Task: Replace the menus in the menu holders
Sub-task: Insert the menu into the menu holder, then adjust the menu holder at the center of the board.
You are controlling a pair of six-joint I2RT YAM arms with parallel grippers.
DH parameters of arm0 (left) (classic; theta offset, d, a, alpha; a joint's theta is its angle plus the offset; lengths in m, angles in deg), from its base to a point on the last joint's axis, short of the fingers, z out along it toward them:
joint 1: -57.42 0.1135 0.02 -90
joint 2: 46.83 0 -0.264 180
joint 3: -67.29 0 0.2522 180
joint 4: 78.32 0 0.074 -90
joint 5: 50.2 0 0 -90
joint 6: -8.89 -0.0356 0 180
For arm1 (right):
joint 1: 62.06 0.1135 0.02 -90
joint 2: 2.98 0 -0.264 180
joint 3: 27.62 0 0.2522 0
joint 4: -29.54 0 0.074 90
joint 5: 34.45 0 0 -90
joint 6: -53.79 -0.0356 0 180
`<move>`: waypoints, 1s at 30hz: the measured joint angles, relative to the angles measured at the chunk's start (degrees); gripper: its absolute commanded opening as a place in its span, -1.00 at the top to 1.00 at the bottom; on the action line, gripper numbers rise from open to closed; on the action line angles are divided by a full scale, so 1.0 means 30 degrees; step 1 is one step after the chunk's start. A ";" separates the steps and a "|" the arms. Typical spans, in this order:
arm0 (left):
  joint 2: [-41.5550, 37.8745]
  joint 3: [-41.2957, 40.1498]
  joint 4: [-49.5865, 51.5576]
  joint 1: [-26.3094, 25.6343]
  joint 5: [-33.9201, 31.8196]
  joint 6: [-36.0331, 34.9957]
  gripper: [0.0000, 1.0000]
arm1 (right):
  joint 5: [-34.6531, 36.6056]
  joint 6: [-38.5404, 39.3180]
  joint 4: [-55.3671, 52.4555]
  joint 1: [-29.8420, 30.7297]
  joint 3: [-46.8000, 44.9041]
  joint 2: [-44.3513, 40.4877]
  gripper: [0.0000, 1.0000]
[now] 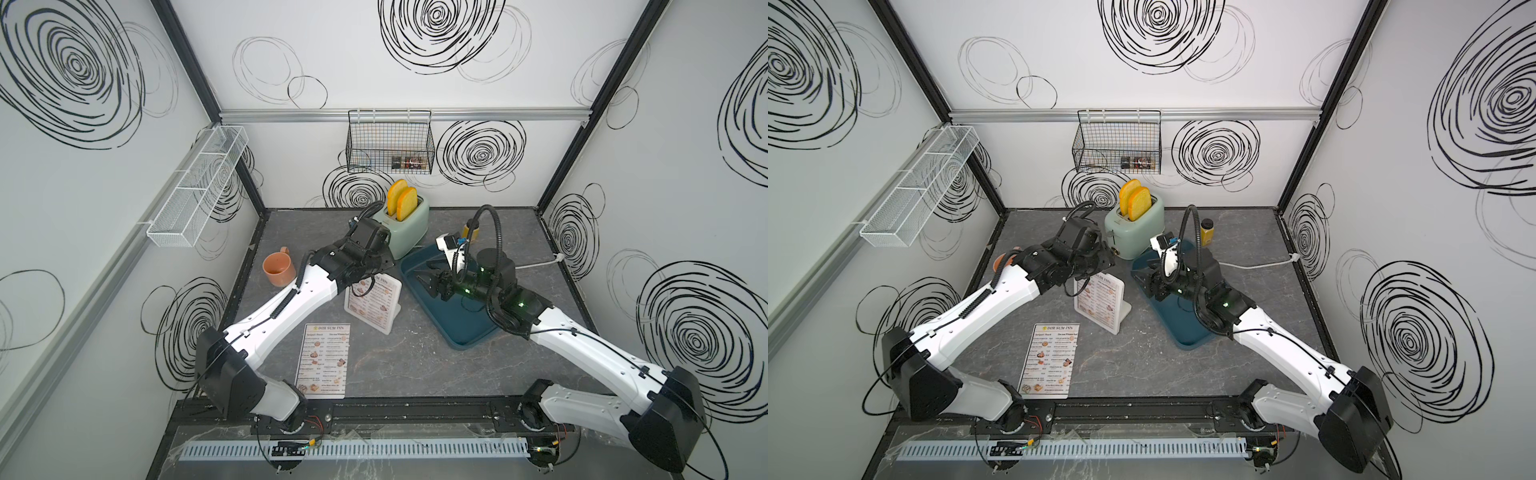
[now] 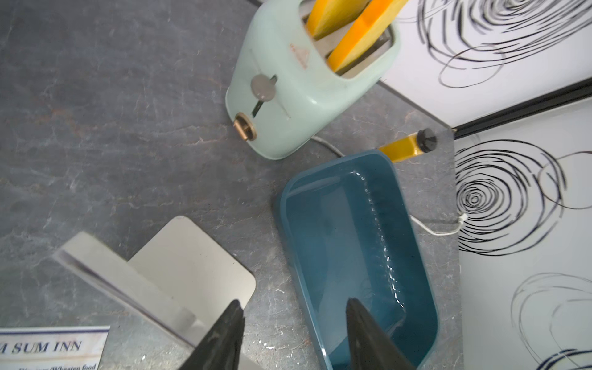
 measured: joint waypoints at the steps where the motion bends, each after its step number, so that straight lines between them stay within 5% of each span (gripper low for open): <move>1: -0.0357 -0.0022 -0.0474 0.0000 0.0000 -0.0189 -0.19 | -0.0248 0.0131 0.0007 0.0291 -0.0036 0.0044 -0.36; 12: -0.8706 -0.5246 -0.3708 0.1756 -0.1982 -0.0641 -0.33 | -0.0219 0.0619 0.0976 0.1494 -0.0889 0.3483 -0.26; 21: -1.3070 -0.9347 -0.0969 0.3206 -0.3235 0.0532 -0.34 | -0.2550 0.0546 0.1989 0.1268 0.0976 0.7461 0.19; 26: -1.4630 -1.0608 0.0313 0.3636 -0.3315 0.1275 -0.33 | -0.3963 0.1027 0.2047 0.0816 0.2033 0.8561 0.60; 30: -1.5314 -1.1038 0.0969 0.3810 -0.3439 0.1515 -0.33 | -0.5187 0.2273 0.1647 0.0124 0.2572 0.8947 0.70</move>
